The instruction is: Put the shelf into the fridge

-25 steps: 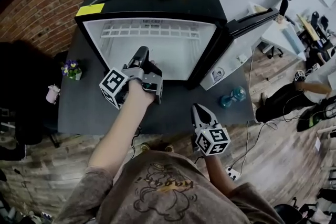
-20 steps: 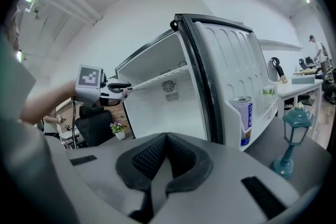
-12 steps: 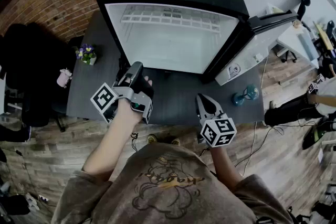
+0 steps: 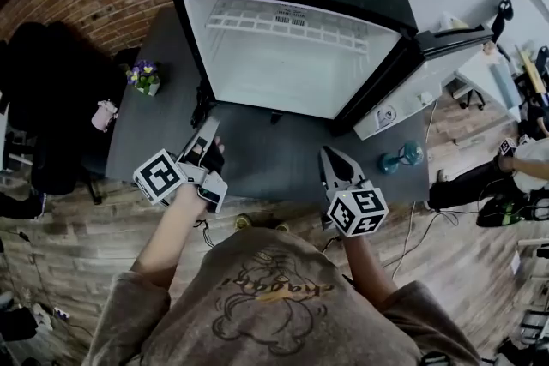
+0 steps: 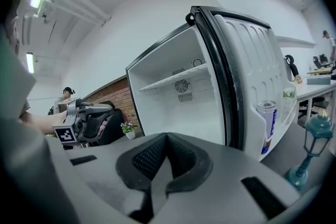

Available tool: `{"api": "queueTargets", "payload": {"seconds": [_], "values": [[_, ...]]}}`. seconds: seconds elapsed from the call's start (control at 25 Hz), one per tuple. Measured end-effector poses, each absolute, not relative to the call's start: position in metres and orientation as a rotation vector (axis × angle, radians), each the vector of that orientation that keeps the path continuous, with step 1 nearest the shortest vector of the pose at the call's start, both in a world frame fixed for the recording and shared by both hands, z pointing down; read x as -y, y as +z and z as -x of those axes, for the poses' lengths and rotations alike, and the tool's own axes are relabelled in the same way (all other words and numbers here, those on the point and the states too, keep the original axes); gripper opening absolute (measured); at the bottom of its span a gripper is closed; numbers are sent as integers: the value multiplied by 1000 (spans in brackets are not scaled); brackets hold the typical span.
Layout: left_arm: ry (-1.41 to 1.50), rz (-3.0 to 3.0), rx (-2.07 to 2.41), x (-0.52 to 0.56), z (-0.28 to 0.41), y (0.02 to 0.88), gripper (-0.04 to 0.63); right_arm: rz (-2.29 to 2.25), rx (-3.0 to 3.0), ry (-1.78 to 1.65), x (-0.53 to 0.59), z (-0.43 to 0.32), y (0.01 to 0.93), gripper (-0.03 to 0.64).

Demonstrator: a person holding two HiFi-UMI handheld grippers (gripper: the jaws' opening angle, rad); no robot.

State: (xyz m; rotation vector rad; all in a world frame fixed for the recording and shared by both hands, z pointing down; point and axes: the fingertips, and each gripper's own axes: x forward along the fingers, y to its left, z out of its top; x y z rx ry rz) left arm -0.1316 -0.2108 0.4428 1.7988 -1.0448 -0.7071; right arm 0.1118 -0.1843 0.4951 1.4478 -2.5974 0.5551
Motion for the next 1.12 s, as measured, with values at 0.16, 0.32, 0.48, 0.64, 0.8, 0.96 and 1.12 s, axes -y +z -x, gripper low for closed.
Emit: {"api": "queueTargets", "payload": {"seconds": [0.16, 0.32, 0.48, 0.64, 0.8, 0.96, 1.12], "values": [[-522, -2016, 1131, 203, 124, 451, 49, -1422, 2596, 529, 187, -110, 493, -3], [-363, -2228, 1245, 197, 118, 456, 43, -1430, 2592, 508, 188, -111, 494, -3], [-278, -2313, 1326, 192, 117, 465, 38, -1442, 2583, 508, 185, -113, 501, -3], [-195, -2386, 1359, 190, 109, 471, 35, -1459, 2580, 515, 181, -116, 508, -3], [-99, -2464, 1378, 187, 97, 477, 34, -1481, 2577, 510, 178, -119, 512, -3], [-57, -2495, 1437, 185, 98, 482, 32, -1506, 2577, 490, 176, -123, 513, -3], [12, -2536, 1477, 185, 97, 488, 32, -1536, 2564, 482, 173, -128, 514, -3]]}}
